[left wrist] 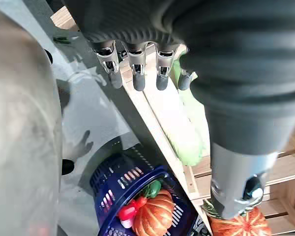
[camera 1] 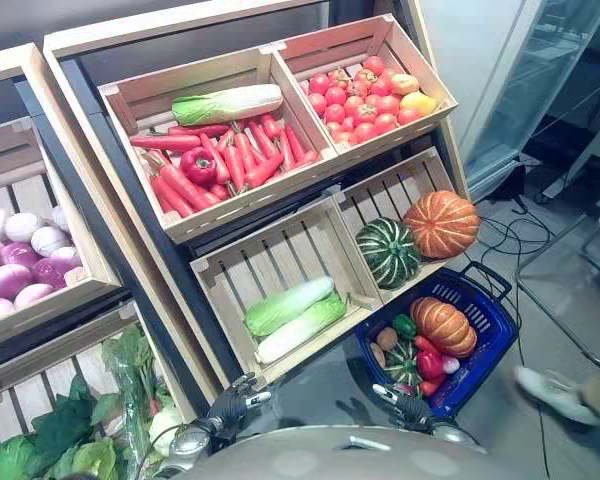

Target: Pick up fruits and vegetables into the basket

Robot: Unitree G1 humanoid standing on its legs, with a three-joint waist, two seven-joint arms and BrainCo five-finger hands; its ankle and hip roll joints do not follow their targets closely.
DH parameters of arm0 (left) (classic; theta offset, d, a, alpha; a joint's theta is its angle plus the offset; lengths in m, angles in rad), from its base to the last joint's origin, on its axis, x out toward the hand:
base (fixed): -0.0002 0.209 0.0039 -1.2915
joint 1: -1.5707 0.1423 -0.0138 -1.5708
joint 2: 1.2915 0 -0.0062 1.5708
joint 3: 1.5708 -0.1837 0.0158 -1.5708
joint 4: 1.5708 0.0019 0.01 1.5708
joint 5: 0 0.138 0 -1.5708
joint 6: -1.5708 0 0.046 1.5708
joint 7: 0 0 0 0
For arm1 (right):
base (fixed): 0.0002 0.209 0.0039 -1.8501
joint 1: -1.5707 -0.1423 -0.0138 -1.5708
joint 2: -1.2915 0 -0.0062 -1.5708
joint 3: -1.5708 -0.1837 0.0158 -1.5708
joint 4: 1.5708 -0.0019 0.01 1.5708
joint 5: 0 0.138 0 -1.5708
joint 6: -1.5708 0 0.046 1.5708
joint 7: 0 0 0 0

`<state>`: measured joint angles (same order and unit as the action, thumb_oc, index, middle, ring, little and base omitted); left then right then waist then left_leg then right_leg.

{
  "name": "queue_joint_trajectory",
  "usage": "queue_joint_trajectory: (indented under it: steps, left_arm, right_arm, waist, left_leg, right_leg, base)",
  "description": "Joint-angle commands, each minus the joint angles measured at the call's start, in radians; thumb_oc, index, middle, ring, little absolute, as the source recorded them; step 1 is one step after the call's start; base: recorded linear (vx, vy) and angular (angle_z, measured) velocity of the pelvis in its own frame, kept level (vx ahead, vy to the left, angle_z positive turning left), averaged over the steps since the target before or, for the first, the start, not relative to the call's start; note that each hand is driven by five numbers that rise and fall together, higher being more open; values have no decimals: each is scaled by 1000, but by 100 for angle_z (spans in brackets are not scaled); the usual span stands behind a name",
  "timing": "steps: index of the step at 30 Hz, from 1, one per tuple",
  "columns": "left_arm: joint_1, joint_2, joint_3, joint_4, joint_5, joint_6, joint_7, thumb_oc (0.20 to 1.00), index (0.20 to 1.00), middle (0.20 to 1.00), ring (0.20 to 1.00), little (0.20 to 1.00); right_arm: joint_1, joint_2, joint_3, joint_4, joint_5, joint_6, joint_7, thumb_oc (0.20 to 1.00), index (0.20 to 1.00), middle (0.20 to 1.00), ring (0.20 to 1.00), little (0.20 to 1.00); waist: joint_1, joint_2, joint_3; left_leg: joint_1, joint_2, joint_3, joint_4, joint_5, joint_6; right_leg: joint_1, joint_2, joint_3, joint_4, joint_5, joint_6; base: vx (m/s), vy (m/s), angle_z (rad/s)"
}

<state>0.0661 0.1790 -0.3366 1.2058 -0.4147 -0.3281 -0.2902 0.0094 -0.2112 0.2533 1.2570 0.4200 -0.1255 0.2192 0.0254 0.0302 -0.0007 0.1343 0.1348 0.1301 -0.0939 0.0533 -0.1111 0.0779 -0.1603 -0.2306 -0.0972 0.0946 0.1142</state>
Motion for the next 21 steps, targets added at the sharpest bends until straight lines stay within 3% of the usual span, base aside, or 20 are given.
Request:
queue_joint_trajectory:
  steps: [1,10,19,21]
  left_arm:
    - [-103,-24,0,81,1,0,6,1000,1000,1000,1000,1000]
    - [-106,-14,-4,64,-2,-28,12,1000,1000,1000,1000,1000]
    - [-107,-16,-23,59,70,-114,97,1000,1000,1000,1000,1000]
    - [-110,-7,-45,38,138,-180,183,1000,1000,1000,1000,1000]
  right_arm:
    - [-96,44,30,93,-16,-13,-10,1000,1000,1000,1000,1000]
    - [-96,37,29,89,-17,-13,-6,1000,1000,1000,1000,1000]
    - [-99,38,36,86,-22,-44,-24,1000,1000,1000,1000,1000]
    - [-99,33,41,76,-20,-70,-37,1000,1000,1000,1000,1000]
  waist:
    - [7,-38,55]
    - [6,-36,58]
    - [8,-37,62]
    - [8,-36,67]
  left_leg:
    - [14,-31,6,7,-19,58]
    - [14,-30,6,7,-19,58]
    - [13,-30,7,7,-19,58]
    - [11,-30,4,7,-18,57]
  right_leg:
    - [50,-37,-28,20,7,6]
    - [48,-36,-25,21,5,6]
    - [48,-36,-24,22,4,6]
    - [45,-35,-23,24,3,6]
  base:
    - [-14,193,43]
    - [0,0,0]
    - [0,0,0]
    - [0,0,0]
